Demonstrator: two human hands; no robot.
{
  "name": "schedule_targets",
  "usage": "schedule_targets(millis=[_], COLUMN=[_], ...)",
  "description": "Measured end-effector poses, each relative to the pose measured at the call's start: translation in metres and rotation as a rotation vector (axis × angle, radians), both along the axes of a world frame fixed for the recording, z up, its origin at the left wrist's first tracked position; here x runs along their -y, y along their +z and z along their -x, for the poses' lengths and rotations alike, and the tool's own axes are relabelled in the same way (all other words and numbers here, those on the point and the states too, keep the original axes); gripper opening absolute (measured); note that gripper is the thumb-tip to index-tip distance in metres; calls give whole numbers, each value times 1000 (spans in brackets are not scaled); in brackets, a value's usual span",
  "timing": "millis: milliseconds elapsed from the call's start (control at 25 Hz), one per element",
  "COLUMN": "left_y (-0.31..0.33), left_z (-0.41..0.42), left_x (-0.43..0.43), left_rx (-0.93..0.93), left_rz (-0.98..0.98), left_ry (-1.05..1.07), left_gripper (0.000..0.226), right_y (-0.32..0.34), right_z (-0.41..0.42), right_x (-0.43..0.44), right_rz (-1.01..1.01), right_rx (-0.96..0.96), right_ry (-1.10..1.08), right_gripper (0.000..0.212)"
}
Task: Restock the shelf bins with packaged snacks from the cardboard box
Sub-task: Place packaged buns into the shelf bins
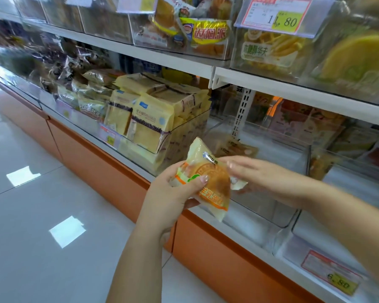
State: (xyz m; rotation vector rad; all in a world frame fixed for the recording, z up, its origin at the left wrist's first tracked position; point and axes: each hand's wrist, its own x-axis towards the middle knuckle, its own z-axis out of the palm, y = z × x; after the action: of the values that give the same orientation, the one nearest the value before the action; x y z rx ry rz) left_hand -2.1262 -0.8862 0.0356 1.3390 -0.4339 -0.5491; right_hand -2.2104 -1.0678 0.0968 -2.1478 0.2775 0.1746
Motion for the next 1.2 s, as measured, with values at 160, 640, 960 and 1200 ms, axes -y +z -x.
schedule_targets(millis=[160, 640, 960, 1200], left_y=[-6, -53, -48, -19], left_z=[8, -12, -11, 23], left_x=[20, 47, 45, 38], left_rx=[141, 502, 502, 667], left_rz=[-64, -446, -493, -479], left_ry=[141, 179, 189, 273], left_gripper=[60, 100, 102, 78], right_y=[-2, -94, -94, -42], right_z=[8, -91, -87, -9], right_x=[17, 63, 59, 24], right_rz=[36, 153, 286, 476], right_rx=[154, -66, -75, 235], right_ry=[-259, -620, -571, -500], right_gripper=[45, 75, 75, 69])
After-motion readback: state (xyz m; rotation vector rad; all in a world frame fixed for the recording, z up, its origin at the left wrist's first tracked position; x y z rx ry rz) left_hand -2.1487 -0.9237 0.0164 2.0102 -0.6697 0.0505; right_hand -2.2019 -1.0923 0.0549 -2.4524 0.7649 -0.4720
